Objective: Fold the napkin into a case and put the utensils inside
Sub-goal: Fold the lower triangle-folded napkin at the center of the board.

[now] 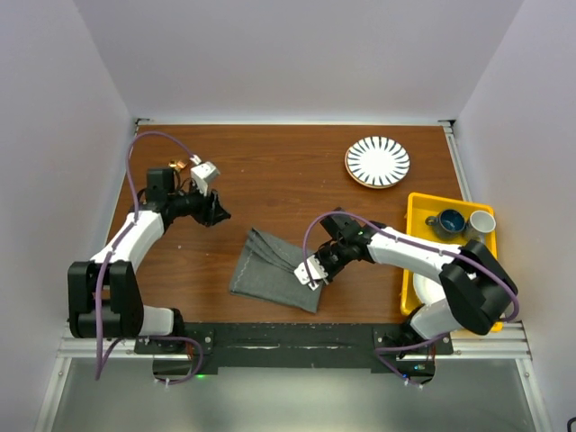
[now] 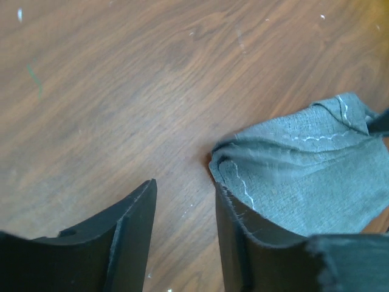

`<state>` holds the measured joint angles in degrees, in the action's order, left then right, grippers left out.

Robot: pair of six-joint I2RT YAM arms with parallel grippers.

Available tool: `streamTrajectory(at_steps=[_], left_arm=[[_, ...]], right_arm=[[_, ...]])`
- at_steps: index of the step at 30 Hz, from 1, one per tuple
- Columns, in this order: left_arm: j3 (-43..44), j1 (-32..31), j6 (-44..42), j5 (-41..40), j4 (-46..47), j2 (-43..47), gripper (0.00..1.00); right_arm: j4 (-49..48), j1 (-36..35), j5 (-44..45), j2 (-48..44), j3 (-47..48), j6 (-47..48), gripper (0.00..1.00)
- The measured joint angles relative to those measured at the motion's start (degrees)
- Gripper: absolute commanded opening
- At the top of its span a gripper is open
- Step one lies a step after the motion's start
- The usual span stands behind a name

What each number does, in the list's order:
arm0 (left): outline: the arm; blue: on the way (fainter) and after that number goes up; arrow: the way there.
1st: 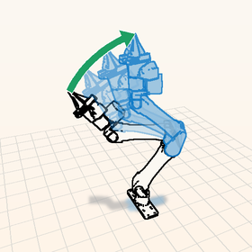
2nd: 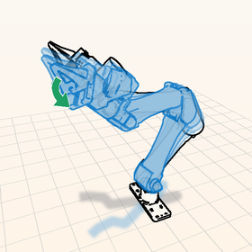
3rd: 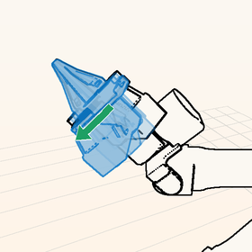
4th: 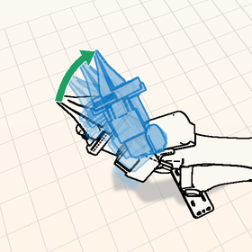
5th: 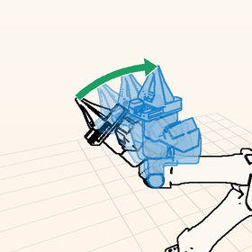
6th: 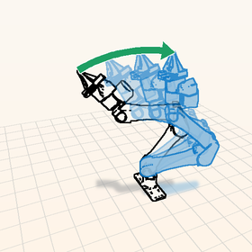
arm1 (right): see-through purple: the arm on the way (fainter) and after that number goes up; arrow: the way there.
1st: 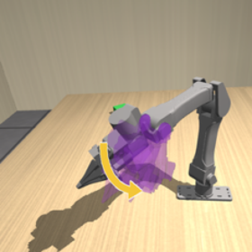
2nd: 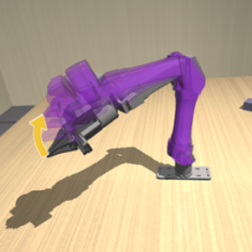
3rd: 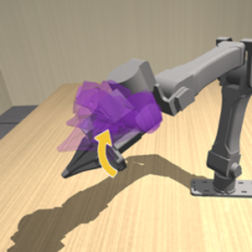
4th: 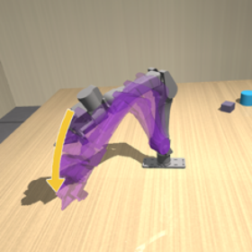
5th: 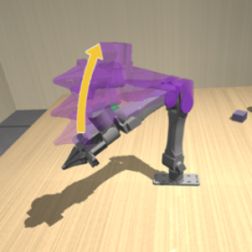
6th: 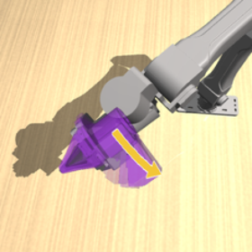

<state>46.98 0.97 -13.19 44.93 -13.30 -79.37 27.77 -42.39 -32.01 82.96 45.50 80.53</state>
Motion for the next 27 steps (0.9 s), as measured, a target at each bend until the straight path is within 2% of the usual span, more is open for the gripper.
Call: streamTrajectory(at_steps=[3, 6, 10, 19, 25, 27], left_arm=[[0.42, -0.13, -9.97, 2.03, -3.06, 1.86, 0.65], [1.77, -2.10, -21.35, 2.12, -7.19, 1.99, 0.66], [4.04, -8.04, -35.36, 1.31, -12.17, 1.03, 0.64], [5.31, -13.27, -45.27, -0.48, -14.93, -3.89, 0.65], [6.29, -15.56, -51.15, -2.43, -16.79, -7.67, 0.54], [6.38, -16.31, -52.13, -3.26, -16.81, -8.72, 0.43]], right_arm=[[-0.17, -0.09, 0.22, 1.01, -0.50, 2.69, 0.00], [-0.72, -0.11, 1.14, 2.32, -0.50, 4.55, 0.00], [-1.73, -0.11, 1.90, 4.46, -0.50, 5.95, 0.00], [-3.08, 0.09, 4.09, 7.13, 2.54, 6.80, 0.00], [-2.97, 0.09, 4.61, 7.13, 2.62, 7.21, 0.00], [-2.97, 0.09, 4.63, 7.13, 2.62, 7.19, 0.00]])
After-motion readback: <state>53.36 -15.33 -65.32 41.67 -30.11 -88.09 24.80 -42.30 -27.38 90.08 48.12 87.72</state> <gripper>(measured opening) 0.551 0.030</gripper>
